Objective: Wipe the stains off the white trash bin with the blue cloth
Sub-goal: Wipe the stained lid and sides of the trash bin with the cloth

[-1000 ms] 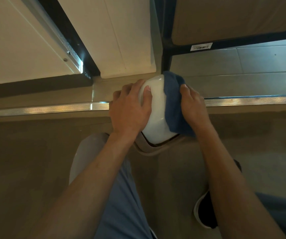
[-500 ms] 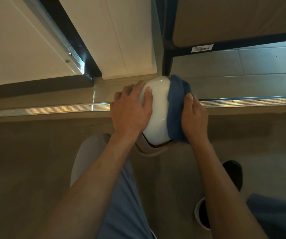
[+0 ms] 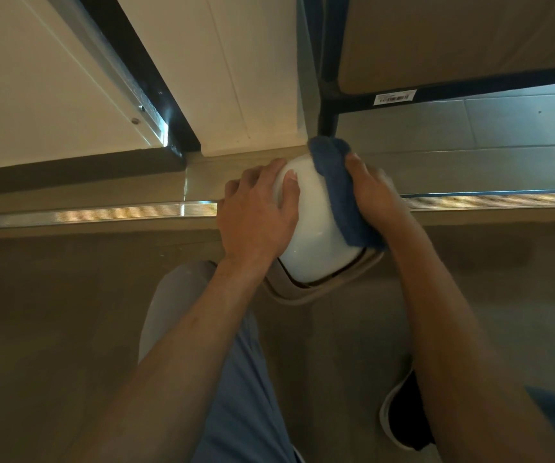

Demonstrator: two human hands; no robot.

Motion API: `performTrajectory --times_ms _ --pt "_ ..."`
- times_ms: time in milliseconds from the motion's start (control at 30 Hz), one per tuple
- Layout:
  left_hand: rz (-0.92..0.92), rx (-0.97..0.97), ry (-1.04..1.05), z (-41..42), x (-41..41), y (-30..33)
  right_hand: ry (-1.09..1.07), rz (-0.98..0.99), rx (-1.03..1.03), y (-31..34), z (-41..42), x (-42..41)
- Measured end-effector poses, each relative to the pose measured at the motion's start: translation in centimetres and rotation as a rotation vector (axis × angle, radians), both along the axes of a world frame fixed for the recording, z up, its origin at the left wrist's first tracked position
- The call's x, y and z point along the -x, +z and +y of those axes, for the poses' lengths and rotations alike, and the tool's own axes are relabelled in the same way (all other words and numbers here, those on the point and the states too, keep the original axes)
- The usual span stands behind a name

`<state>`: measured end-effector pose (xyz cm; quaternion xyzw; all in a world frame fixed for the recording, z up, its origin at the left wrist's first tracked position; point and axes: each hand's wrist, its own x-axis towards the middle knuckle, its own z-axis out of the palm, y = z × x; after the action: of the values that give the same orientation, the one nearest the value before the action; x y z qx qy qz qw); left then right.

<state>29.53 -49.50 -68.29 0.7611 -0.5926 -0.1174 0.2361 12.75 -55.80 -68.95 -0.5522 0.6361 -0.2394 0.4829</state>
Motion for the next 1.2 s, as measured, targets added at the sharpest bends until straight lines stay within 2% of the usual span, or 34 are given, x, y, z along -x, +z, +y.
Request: performTrajectory --times_ms 67,133,233,300,400,533,667,867,1000,1100,1200 --pt "-0.004 0.005 -0.002 -0.1 -0.1 -0.1 -0.031 0.0 0.12 -0.4 3.3 0.6" --pt "0.001 0.004 -0.005 0.0 0.0 -0.1 -0.061 -0.031 0.125 -0.2 4.1 0.8" --pt "0.013 0.011 -0.004 -0.1 0.2 -0.2 -0.036 0.034 -0.014 0.6 0.3 0.7" --pt "0.021 0.013 0.001 -0.1 0.2 -0.2 0.013 -0.001 -0.135 0.9 -2.8 0.4" --pt "0.033 0.012 0.009 -0.1 0.2 -0.2 0.044 -0.02 -0.176 0.4 -4.4 -0.3" --pt "0.038 0.016 0.019 -0.2 0.2 -0.3 -0.014 0.0 -0.039 1.0 0.7 0.1" --pt "0.041 0.02 0.038 -0.2 0.2 -0.5 -0.2 0.007 0.079 0.0 5.4 0.3" --pt "0.03 0.032 0.043 -0.2 0.6 -0.4 -0.066 0.022 -0.115 1.6 -0.4 0.3" --pt "0.031 0.049 0.068 -0.4 0.7 -0.8 -0.009 0.022 -0.108 1.1 -1.2 0.4" --pt "0.029 0.064 0.084 -0.4 0.7 -1.0 -0.144 0.06 0.054 -0.5 2.6 0.4" --pt "0.021 0.07 0.083 -0.4 0.7 -1.0 -0.345 0.093 0.089 -2.0 5.9 0.3"
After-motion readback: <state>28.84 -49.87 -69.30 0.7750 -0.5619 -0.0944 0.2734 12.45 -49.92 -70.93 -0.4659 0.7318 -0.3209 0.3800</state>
